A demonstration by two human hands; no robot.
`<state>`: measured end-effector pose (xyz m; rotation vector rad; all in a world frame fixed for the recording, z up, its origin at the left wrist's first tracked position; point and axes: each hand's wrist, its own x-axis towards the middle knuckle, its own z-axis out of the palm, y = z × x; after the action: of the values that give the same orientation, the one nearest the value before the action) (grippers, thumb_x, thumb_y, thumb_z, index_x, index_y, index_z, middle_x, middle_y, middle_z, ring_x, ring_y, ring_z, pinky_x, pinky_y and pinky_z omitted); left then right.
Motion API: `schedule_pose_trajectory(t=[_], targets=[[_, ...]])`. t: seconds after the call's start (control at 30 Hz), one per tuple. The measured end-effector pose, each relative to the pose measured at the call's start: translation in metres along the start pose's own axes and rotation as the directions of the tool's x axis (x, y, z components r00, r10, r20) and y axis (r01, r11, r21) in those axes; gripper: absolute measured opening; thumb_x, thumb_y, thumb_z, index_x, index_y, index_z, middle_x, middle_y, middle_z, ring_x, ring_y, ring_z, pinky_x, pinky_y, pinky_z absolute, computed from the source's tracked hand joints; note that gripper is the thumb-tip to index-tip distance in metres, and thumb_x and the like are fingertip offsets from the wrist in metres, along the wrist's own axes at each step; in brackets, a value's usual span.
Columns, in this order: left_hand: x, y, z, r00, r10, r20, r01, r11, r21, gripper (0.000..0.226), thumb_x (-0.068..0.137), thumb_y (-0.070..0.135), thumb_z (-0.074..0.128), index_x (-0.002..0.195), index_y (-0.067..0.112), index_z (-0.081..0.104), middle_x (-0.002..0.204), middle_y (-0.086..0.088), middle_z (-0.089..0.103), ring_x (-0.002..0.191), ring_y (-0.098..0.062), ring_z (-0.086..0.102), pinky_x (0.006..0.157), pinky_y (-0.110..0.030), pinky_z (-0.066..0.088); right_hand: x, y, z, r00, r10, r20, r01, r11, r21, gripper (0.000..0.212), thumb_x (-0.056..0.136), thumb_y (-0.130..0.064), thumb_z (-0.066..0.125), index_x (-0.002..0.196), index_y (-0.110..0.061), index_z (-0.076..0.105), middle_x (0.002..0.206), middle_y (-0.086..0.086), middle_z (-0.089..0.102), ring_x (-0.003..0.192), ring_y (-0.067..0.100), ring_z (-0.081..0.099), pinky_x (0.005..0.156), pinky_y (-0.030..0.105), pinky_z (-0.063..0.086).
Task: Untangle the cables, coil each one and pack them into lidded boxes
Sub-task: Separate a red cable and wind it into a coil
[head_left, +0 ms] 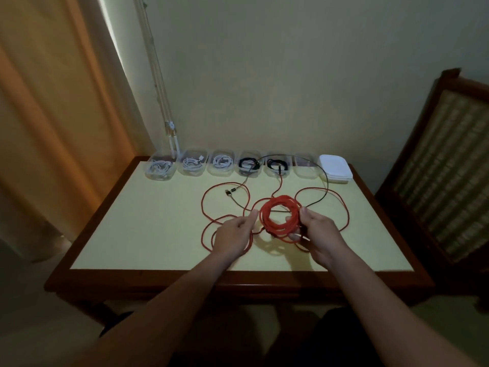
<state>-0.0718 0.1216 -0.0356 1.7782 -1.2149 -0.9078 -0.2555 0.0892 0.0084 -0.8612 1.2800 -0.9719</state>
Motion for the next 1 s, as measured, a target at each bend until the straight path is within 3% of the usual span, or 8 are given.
schedule_pose_trajectory(t=[0.13, 0.23, 0.4, 0.5, 0.63, 0.7, 0.8, 1.0], targets=[[0.05, -0.027, 0.0, 0.996, 0.085, 0.009, -0.084, 0.946, 0.313, 0.073, 0.091, 0.072, 0.044, 0.139, 0.019, 0.058, 0.137, 0.002, 0.061, 0.127, -0.019, 0.054, 0.104, -0.033, 0.04, 0.058, 0.001, -0.013, 0.997, 0.069, -0.024, -0.068, 0.997, 0.028, 0.033, 0.108, -0.024, 0.046, 0.119, -0.002, 0.068, 0.07, 0.005, 0.069, 0.063, 0.017, 0.061, 0.056, 0.026, 0.055], [0.086, -0.043, 0.004, 0.984, 0.176, 0.026, -0.168, 0.872, 0.46, 0.079, 0.091, 0.071, 0.047, 0.148, 0.017, 0.044, 0.148, -0.003, 0.051, 0.135, -0.023, 0.045, 0.11, -0.041, 0.037, 0.099, 0.0, -0.018, 0.996, 0.085, -0.038, -0.082, 0.994, 0.074, 0.027, 0.108, -0.024, 0.047, 0.12, -0.009, 0.067, 0.092, 0.008, 0.078, 0.082, 0.021, 0.074, 0.068, 0.033, 0.059], [0.155, -0.064, 0.016, 0.958, 0.265, 0.106, -0.269, 0.714, 0.646, 0.096, 0.087, 0.08, 0.033, 0.155, 0.013, 0.029, 0.163, -0.006, 0.027, 0.149, -0.026, 0.024, 0.116, -0.048, 0.027, 0.163, -0.013, -0.016, 0.994, 0.084, -0.066, -0.08, 0.995, 0.062, 0.021, 0.107, -0.019, 0.047, 0.111, -0.009, 0.066, 0.091, 0.01, 0.077, 0.076, 0.021, 0.074, 0.06, 0.033, 0.06], [0.197, -0.07, 0.024, 0.939, 0.323, 0.115, -0.303, 0.627, 0.717, 0.105, 0.082, 0.086, 0.018, 0.153, 0.01, 0.034, 0.162, -0.011, 0.029, 0.149, -0.033, 0.026, 0.114, -0.053, 0.033, 0.203, -0.03, -0.016, 0.997, 0.006, -0.072, -0.01, 0.999, -0.053, 0.021, 0.107, -0.021, 0.05, 0.109, -0.013, 0.068, 0.086, 0.003, 0.078, 0.075, 0.02, 0.072, 0.067, 0.035, 0.058], [0.234, -0.09, 0.026, 0.937, 0.307, 0.166, -0.32, 0.567, 0.759, 0.1, 0.082, 0.084, 0.017, 0.158, 0.019, 0.017, 0.167, -0.005, 0.01, 0.154, -0.028, 0.007, 0.123, -0.05, 0.015, 0.256, -0.053, -0.012, 0.958, -0.272, -0.094, 0.235, 0.927, -0.292, 0.019, 0.103, -0.021, 0.058, 0.109, -0.014, 0.074, 0.1, 0.01, 0.075, 0.084, 0.023, 0.073, 0.08, 0.048, 0.061], [0.241, -0.099, 0.026, 0.93, 0.313, 0.192, -0.345, 0.567, 0.748, 0.099, 0.084, 0.083, 0.021, 0.16, 0.021, 0.009, 0.168, -0.002, 0.002, 0.154, -0.024, 0.0, 0.124, -0.046, 0.005, 0.282, -0.06, -0.012, 0.863, -0.504, -0.043, 0.394, 0.724, -0.566, 0.022, 0.098, -0.026, 0.063, 0.111, -0.016, 0.077, 0.098, 0.008, 0.077, 0.092, 0.026, 0.072, 0.085, 0.048, 0.058], [0.245, -0.106, 0.026, 0.926, 0.329, 0.186, -0.358, 0.605, 0.711, 0.101, 0.085, 0.082, 0.031, 0.161, 0.021, 0.003, 0.168, 0.001, -0.003, 0.154, -0.021, -0.005, 0.124, -0.043, -0.002, 0.31, -0.07, -0.011, 0.699, -0.674, 0.237, 0.525, 0.259, -0.811, 0.022, 0.1, -0.021, 0.06, 0.112, -0.011, 0.076, 0.095, 0.011, 0.076, 0.09, 0.028, 0.07, 0.08, 0.04, 0.051], [0.245, -0.108, 0.027, 0.919, 0.367, 0.142, -0.353, 0.611, 0.709, 0.107, 0.08, 0.086, 0.027, 0.16, 0.022, -0.001, 0.168, 0.0, -0.005, 0.154, -0.02, -0.008, 0.125, -0.041, -0.001, 0.361, -0.067, 0.001, 0.599, -0.488, 0.635, 0.525, -0.36, -0.771, 0.036, 0.088, -0.003, 0.067, 0.123, -0.013, 0.07, 0.096, 0.019, 0.07, 0.085, 0.039, 0.064, 0.071, 0.041, 0.054]])
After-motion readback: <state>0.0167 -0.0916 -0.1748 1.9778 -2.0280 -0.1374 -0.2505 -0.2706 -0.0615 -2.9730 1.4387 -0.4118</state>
